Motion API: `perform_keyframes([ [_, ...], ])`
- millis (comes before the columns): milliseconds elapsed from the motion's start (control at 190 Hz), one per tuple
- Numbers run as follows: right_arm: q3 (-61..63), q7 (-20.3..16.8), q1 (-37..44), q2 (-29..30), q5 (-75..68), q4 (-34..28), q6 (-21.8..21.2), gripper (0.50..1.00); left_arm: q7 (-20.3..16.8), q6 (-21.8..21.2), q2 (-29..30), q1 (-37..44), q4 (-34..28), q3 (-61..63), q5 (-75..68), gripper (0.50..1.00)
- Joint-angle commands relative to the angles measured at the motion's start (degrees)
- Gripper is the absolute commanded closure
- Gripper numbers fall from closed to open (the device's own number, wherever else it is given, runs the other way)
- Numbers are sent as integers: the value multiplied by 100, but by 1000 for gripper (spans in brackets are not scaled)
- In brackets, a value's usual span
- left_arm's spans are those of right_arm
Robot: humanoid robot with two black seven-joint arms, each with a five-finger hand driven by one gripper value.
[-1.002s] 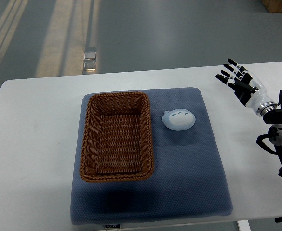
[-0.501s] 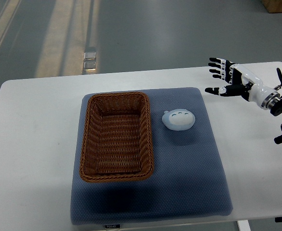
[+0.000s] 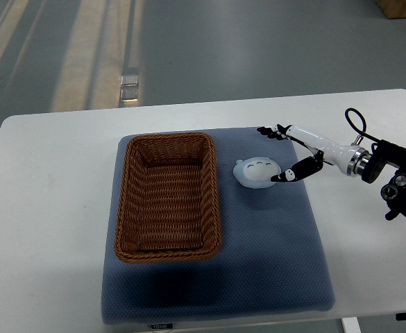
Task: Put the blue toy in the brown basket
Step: 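Reach the right hand down over the white round toy, then close the right hand fingers around the white toy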
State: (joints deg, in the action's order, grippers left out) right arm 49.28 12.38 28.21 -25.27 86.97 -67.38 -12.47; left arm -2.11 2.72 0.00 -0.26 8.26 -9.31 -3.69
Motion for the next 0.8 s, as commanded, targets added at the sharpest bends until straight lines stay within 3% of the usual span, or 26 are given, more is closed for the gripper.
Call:
perform_keyframes([
  [0, -243, -8, 62, -83, 101, -29, 96, 574, 0, 1, 0, 0, 0, -1, 0, 500],
  [385, -972, -69, 440, 14, 312, 199, 693, 597, 0, 1, 0, 0, 0, -1, 0, 500],
  [659, -1219, -69, 581, 189, 426, 454, 772, 668, 0, 1, 0, 0, 0, -1, 0, 500],
  [796, -1271, -69, 563, 268, 426, 463, 772, 675, 0, 1, 0, 0, 0, -1, 0, 500],
])
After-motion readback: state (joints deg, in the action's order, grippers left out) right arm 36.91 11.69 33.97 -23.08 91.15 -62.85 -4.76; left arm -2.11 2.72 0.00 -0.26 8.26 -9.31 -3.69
